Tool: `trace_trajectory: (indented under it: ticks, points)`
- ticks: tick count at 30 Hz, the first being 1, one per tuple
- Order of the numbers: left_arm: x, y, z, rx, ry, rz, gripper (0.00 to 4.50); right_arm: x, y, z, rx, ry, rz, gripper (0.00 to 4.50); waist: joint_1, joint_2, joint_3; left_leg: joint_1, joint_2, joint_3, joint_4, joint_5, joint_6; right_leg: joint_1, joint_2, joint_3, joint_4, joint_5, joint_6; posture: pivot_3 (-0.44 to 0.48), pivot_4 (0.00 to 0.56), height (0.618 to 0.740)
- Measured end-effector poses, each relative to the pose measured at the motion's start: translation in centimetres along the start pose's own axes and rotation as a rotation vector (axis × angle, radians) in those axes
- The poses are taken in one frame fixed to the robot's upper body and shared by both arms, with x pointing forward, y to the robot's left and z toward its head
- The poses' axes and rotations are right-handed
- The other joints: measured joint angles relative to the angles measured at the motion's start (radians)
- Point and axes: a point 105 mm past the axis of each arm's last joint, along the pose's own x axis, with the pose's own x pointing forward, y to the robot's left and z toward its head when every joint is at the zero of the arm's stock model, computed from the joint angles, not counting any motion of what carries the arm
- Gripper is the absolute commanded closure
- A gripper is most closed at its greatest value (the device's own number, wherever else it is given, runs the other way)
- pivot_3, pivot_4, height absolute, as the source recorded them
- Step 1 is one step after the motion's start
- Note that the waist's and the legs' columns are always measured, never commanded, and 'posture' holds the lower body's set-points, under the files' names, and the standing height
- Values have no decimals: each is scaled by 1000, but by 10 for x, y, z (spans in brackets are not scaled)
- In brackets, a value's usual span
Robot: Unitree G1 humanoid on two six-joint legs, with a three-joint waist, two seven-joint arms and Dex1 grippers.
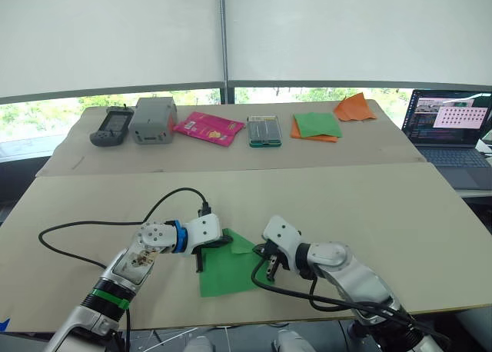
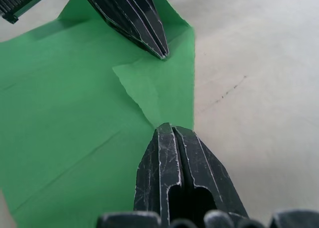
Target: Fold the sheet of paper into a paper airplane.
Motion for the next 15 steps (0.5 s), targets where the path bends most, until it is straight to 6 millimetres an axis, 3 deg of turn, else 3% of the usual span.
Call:
trace_trajectory:
  ticks: [6,15]
  points:
    - [-1,2,0,-7,-1,2,4500,1,-2,3,7,-13,-18,4473,-1,-1,0,0,0,0,0,-1,-1,0,0,0,0,0,0,0,150,740]
    - [1,13,0,-221,-55,28,4500,4,-3,6,24,-18,-33,4473,2,-2,2,0,0,0,1,-2,-3,0,0,0,0,0,0,0,150,740]
